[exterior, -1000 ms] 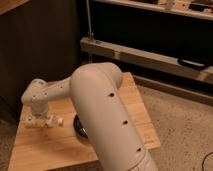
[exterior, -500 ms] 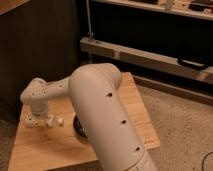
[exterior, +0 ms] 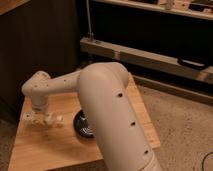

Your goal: Place the bottle in the ceramic bowl

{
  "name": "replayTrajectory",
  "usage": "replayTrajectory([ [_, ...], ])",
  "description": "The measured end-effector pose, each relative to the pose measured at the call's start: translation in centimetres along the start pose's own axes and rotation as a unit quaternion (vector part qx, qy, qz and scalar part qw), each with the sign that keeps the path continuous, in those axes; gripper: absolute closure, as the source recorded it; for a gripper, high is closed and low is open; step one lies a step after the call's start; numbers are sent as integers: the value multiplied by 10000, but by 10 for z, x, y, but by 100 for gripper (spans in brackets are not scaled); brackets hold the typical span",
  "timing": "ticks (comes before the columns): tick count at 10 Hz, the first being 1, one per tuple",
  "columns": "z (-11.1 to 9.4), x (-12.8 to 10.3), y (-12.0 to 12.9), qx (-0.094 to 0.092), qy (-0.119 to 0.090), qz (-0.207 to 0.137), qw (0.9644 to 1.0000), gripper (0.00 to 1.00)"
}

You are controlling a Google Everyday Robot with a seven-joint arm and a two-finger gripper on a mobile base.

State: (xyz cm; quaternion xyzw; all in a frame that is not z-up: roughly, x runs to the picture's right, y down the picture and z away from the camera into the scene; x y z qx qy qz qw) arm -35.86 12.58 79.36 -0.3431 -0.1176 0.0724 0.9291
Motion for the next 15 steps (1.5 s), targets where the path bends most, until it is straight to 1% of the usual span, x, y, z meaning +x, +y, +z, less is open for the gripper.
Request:
replayTrajectory([
  [1,-28,-3,-3,2,-111,5,9999,100],
  [2,-52,-1,-6,2,-181,25,9998,100],
  [4,-112,7,-11,22,-264,126,9996,100],
  [5,-130,12,-13,5,-269,208,9994,100],
  [6,-143,18,-15,-19,-311,287,9991,100],
  [7,-156,31,-16,-55,-367,420,9984,100],
  [9,-164,58,-16,-93,-442,625,9970,100],
  [10,-163,77,-15,-113,-479,750,9960,100],
  [13,-145,152,-5,-155,-546,1144,9918,100],
  [14,-141,174,0,-142,-550,1262,9904,100],
  [15,-135,191,4,-125,-553,1399,9885,100],
])
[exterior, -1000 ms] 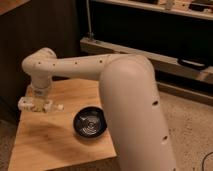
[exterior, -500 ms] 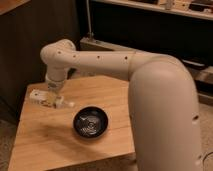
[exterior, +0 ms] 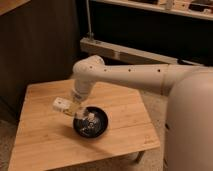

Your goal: Place the bottle in the ceramic bowl

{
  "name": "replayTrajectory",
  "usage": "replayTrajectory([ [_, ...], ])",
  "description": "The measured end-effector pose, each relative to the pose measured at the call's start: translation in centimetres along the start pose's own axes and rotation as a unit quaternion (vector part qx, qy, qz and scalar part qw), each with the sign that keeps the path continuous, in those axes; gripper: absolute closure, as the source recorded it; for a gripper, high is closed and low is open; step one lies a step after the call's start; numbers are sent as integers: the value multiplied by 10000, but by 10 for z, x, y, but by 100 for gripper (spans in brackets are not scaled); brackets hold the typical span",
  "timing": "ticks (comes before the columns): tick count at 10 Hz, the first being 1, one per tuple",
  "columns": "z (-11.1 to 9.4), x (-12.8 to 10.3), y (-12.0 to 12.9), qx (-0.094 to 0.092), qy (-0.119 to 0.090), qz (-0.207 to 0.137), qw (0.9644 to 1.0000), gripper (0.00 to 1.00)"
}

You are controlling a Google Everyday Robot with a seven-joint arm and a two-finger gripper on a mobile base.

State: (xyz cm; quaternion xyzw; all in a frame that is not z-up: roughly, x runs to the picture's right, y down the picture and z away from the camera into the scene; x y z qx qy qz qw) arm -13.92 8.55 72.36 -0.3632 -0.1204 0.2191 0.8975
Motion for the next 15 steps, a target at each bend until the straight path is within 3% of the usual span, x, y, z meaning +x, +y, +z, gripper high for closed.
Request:
replayTrajectory([
  [2,9,24,-6,64,-49,240,9997,100],
  [4,14,29,-10,51,-147,357,9992,100],
  [7,31,41,-20,-113,-517,557,9970,100],
  [10,49,51,-28,-194,-671,556,9960,98],
  [15,49,29,-27,-81,-449,88,9989,55],
])
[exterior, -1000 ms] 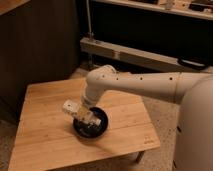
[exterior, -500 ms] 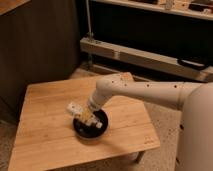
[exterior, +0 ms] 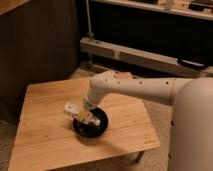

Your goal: Place the bottle in the ceramic bowl

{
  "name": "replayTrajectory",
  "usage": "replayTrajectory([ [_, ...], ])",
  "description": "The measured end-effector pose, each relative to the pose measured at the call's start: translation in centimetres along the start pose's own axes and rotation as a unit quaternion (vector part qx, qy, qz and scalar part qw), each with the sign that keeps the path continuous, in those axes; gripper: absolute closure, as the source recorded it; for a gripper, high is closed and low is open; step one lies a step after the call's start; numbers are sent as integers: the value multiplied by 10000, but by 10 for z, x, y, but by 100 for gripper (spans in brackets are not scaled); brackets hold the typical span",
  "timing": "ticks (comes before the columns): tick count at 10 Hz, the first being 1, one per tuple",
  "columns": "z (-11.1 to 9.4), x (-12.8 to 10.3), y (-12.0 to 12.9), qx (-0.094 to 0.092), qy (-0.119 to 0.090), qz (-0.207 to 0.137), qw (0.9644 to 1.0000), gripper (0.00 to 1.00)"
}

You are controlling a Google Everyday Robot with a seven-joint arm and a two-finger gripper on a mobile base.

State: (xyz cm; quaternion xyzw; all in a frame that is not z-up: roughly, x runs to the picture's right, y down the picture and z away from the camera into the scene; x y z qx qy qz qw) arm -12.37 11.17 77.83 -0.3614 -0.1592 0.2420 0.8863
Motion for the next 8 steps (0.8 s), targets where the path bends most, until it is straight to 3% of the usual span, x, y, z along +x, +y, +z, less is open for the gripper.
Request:
replayTrajectory([
  [1,1,-5,2,27,51,-112,9999,40],
  [3,2,-3,2,54,112,-167,9998,23],
  [8,4,14,3,-11,175,-201,9996,20],
])
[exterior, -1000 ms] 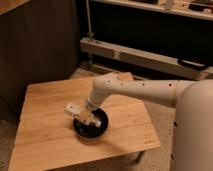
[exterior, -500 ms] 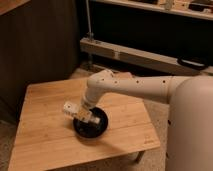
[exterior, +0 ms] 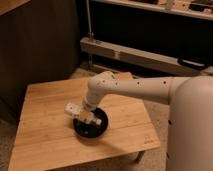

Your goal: Place the bottle in the ceramic bowl

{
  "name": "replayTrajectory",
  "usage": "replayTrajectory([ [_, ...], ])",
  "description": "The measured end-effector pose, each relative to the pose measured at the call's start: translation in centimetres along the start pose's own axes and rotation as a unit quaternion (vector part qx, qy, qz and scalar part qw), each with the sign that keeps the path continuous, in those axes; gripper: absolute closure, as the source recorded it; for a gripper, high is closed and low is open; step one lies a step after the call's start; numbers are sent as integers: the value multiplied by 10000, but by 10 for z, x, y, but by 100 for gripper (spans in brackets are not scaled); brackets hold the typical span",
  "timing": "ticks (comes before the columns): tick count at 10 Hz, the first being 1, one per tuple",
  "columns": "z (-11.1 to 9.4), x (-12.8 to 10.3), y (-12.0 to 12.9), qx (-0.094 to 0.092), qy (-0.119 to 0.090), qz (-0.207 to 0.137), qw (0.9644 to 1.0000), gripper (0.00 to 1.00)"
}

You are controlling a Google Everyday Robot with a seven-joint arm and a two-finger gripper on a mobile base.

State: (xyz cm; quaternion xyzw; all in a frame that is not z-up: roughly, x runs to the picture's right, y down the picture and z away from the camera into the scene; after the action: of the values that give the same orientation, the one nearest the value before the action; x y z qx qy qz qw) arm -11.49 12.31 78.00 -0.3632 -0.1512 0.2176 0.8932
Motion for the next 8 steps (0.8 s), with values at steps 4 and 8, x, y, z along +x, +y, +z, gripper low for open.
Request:
replayTrajectory([
  [4,-4,9,0,-77,-7,4,10000,20],
  [8,-4,9,0,-73,-7,7,10000,20],
])
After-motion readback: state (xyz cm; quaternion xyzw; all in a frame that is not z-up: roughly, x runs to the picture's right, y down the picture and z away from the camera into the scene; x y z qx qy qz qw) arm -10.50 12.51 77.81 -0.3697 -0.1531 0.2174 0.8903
